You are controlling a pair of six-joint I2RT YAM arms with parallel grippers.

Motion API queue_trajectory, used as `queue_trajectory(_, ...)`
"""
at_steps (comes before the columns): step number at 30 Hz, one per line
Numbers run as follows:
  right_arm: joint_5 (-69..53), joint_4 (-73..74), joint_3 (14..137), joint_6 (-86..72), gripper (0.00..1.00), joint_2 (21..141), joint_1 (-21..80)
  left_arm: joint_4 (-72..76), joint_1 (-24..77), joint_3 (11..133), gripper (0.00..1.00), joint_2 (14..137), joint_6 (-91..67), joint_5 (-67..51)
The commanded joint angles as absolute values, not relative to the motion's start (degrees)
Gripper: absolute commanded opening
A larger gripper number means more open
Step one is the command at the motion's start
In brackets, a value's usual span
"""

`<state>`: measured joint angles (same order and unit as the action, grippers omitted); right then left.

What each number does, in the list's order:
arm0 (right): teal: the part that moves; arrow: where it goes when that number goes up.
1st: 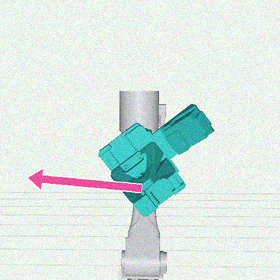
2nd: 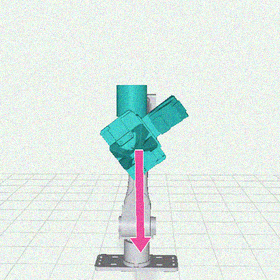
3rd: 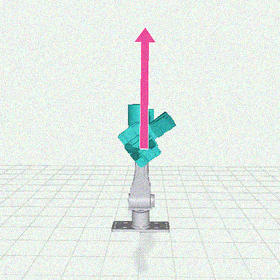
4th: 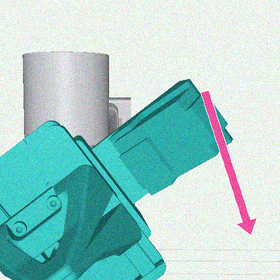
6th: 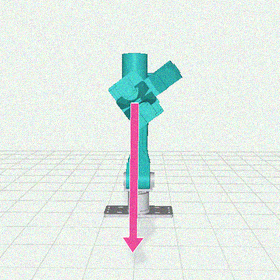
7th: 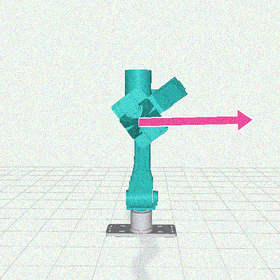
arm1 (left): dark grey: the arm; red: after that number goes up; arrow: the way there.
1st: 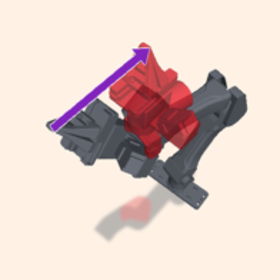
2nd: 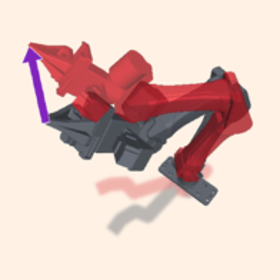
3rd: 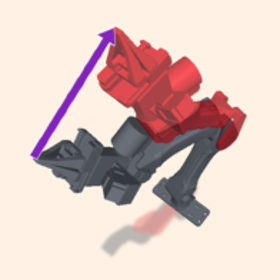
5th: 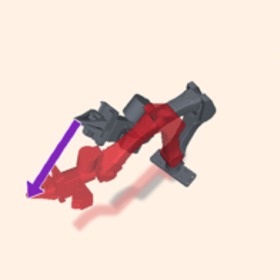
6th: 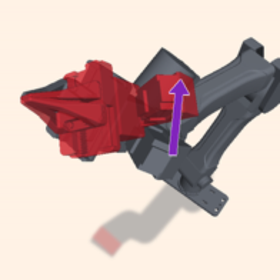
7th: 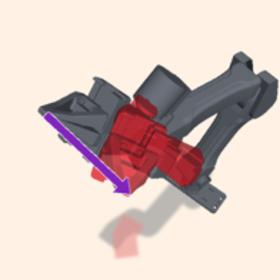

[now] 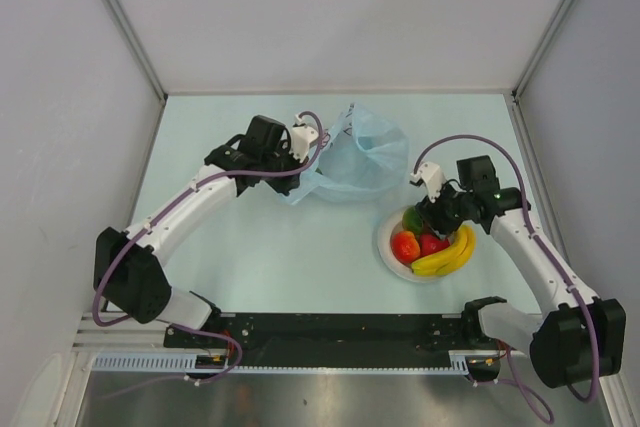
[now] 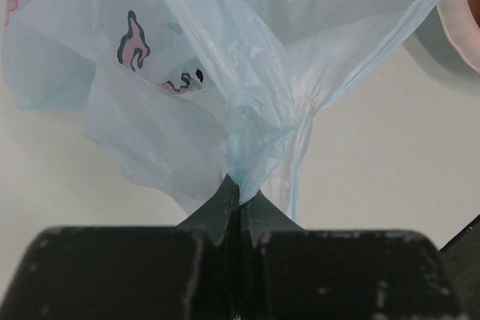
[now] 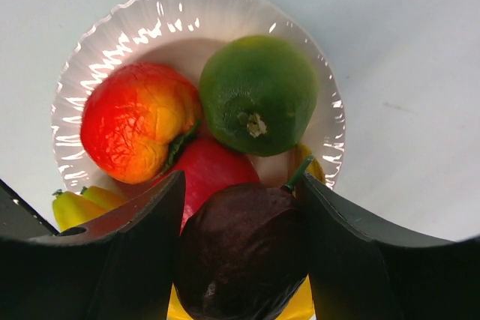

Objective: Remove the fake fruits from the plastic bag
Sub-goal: Place the fake fruit on the plate.

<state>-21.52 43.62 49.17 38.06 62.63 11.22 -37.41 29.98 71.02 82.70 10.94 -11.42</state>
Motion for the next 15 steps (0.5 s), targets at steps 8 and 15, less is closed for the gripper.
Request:
queue_trajectory(8,-22.14,42.98,48.42,37.71,0.94,60.74,10.9,-36.38,29.62,71.19,0.0,81.65,10.28,-12.83)
queue_trajectory(15,-27.94,41.67,58.51,29.13,0.98,57.22,13.79,-38.49,29.62,71.1,0.0,80.43,11.34,-12.92)
